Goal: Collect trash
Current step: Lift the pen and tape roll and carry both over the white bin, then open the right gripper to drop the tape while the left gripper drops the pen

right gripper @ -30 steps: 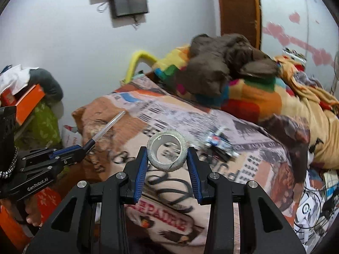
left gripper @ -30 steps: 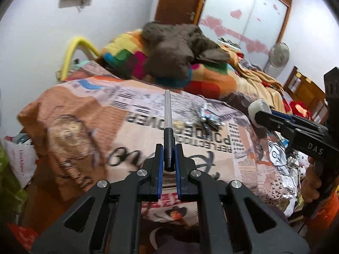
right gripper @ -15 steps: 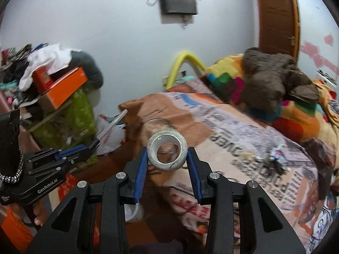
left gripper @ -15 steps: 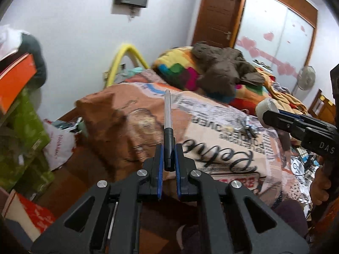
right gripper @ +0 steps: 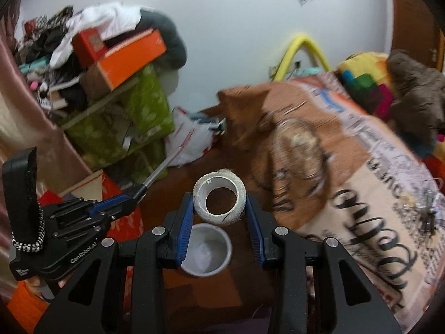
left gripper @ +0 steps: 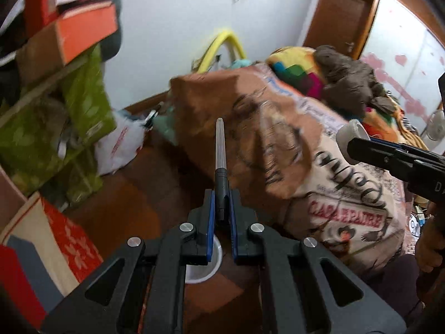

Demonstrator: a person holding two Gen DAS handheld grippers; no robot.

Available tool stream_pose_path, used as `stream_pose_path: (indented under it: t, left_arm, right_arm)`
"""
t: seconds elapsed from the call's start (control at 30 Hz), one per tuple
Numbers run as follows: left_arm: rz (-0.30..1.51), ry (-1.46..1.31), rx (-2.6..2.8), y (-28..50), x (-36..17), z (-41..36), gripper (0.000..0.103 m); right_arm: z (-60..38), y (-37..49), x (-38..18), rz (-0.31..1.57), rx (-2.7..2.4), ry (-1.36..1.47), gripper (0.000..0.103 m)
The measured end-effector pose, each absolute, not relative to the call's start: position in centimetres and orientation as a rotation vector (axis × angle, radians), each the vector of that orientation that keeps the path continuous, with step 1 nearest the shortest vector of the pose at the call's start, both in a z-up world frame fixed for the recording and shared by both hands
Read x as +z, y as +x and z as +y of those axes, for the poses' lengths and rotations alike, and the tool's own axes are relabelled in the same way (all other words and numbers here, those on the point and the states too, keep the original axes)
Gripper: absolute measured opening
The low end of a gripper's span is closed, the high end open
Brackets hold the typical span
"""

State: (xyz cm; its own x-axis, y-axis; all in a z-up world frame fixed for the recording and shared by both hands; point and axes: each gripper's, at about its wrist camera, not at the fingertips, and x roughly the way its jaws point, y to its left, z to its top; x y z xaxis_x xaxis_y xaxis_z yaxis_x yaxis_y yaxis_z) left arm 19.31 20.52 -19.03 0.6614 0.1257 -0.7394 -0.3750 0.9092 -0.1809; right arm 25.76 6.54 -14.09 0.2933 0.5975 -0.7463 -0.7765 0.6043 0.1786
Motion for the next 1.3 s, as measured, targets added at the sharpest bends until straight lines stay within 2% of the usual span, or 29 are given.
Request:
stream_pose_path:
  t: [0.27, 0.73, 0.93, 1.1, 1.17, 1.23, 1.3]
  left_arm:
    - [0.942, -0.421, 0.34, 18.5, -26.5, 23.8, 0.009]
    - [1.176, -0.574, 0.357, 19.3, -39.1, 25.8, 0.009]
    - [1.258, -0.609, 0.378, 19.9, -43.3, 26.5, 0.009]
    - [1.276, -0.647, 0.381, 20.6, -44.6, 26.9, 0.009]
    - [1.284, -0.643, 0.391, 21.0, -44.7, 27.1, 0.009]
    - [1.299, -0.613, 0.402, 21.4, -44.7, 27.0, 0.011]
    - [1.302, -0.6, 0.409, 21.5, -44.5, 27.0, 0.016]
  right_arm:
    - [11.0, 25.1, -19.1, 1.016, 0.957, -0.295, 0.034]
    - [16.0, 26.3, -31.3, 1.313, 0.932, -0.388, 0.034]
    - [17.1, 27.1, -34.5, 1.424, 0.943, -0.357, 0.035]
    - [17.8, 27.5, -35.3, 1.455, 0.968, -0.343, 0.036]
    - [17.9, 27.8, -35.5, 1.471, 0.957, -0.323, 0.043]
    - [17.7, 28.0, -35.5, 1.461, 0.942, -0.312, 0.057]
    - [17.6, 28.0, -35.2, 1.441, 0.935, -0.322, 0.058]
